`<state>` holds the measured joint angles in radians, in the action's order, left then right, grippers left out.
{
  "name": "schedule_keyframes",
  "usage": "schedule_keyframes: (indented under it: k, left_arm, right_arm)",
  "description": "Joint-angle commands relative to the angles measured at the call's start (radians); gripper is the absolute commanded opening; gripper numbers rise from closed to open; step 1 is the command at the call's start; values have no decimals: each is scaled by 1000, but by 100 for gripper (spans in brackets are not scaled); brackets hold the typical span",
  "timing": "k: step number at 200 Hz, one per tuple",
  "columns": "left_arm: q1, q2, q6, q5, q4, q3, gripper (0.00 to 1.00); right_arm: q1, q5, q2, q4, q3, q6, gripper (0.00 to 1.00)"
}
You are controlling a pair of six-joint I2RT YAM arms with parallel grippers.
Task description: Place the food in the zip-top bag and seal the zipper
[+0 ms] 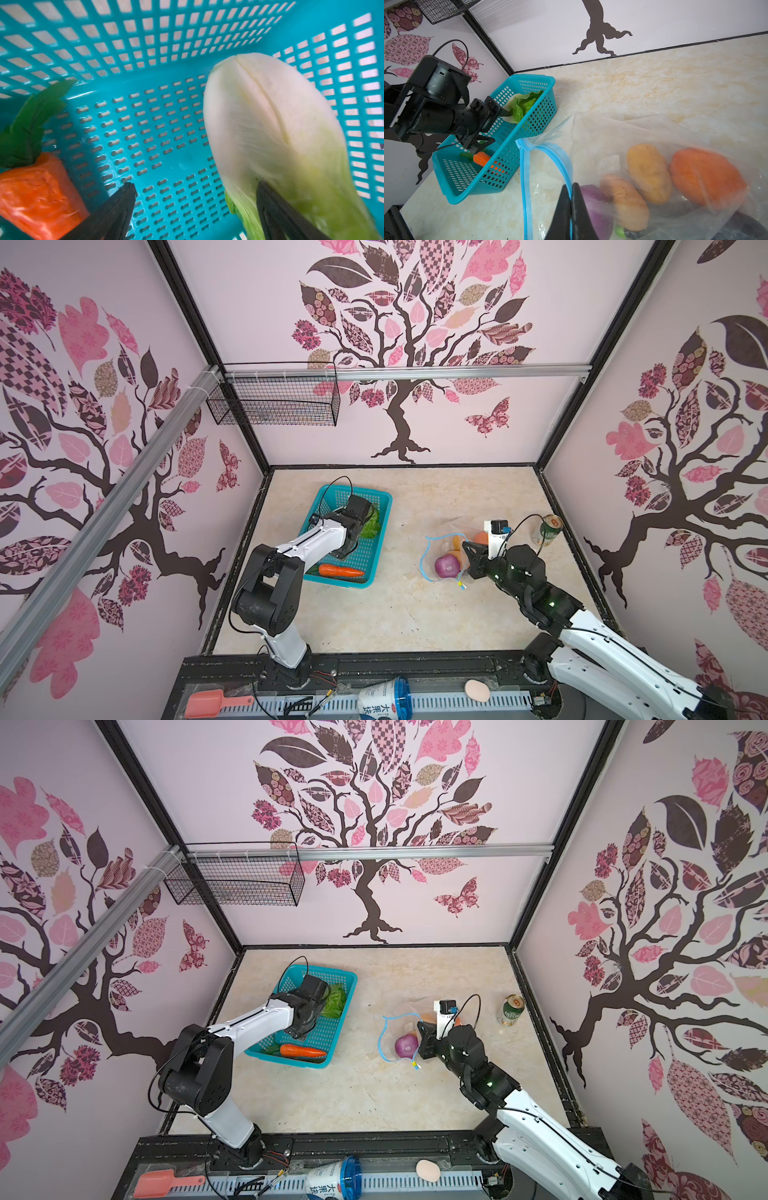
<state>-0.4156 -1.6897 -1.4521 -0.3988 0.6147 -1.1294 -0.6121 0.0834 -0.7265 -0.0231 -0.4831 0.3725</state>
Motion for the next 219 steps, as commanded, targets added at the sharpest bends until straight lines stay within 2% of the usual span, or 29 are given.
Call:
schedule_keyframes:
  k: [1, 28, 45, 75, 112, 160, 219]
  left_arm:
    - [0, 55, 9, -9, 47, -15, 93]
    - [0, 123, -44, -11, 139, 2, 92]
    - [0, 166, -126, -25, 218, 28, 91]
    - [0, 211, -193, -20, 214, 101, 85]
    - [1, 151, -213, 6, 227, 94, 84]
    - [4, 41, -306, 35, 301, 52, 81]
    - [15, -96, -292, 105, 224, 41, 82]
  right_arm:
    - [0, 13, 3, -3, -23, -10, 0]
    - [0, 8, -5, -8, -23, -9, 0]
    - [0, 9, -4, -10, -18, -6, 0]
    - [0, 6, -4, -15, -10, -1, 0]
    - [0, 8, 0, -8, -12, 1, 0]
    - [0, 12, -2, -10, -3, 2, 0]
    - [0, 18, 0, -2, -4, -6, 0]
